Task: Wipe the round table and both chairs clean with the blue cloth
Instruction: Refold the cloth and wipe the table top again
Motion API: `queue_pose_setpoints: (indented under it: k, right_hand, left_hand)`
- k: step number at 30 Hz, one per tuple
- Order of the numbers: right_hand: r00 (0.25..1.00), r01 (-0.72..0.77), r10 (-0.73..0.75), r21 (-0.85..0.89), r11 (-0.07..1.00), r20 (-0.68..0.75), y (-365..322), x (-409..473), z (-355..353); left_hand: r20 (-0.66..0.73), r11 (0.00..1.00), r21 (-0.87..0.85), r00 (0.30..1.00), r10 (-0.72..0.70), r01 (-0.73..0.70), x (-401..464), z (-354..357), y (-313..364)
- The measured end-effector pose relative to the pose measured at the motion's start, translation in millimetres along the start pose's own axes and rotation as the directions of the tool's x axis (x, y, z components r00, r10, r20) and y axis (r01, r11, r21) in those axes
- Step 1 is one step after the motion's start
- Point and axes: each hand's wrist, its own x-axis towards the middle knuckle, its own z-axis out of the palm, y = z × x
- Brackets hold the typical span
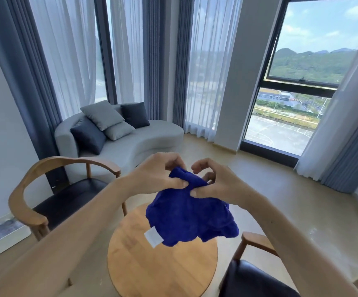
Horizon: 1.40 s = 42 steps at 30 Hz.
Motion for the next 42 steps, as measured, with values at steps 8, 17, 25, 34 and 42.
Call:
queue_pose_setpoints:
  k: [8, 17, 25, 34, 42]
  right_hand:
    - [0.988, -0.052, 0.079, -0.196, 0.979, 0.132, 33.9, -16.3, -11.1]
    - [0.999, 0.012, -0.024, -0.245, 0.969, -0.045, 22.5, -4.4, -10.2]
    - [0.984, -0.075, 0.021, -0.308, 0.948, -0.177, 21.9, -5.3, 10.5]
    - [0.943, -0.274, 0.183, -0.337, 0.901, -0.278, 19.2, -7.5, 61.0]
    - [0.982, -0.188, 0.171, -0.387, 0.902, -0.078, 24.5, -10.9, 58.3]
  left_hand:
    - [0.008, 0.996, -0.067, 0.999, -0.05, 0.051, -11.2, -18.8, -26.1]
    - [0.078, 0.949, 0.292, 0.985, -0.153, 0.124, -20.9, -11.4, -32.6]
    - [-0.001, 0.916, 0.344, 0.975, -0.222, 0.209, -29.0, 33.7, -49.8]
    - [-0.211, 0.785, -0.201, 0.756, -0.619, 0.586, -11.0, 74.6, -29.5]
    - [-0.005, 0.547, -0.604, 0.684, -0.729, 0.579, -15.8, 78.6, -24.2]
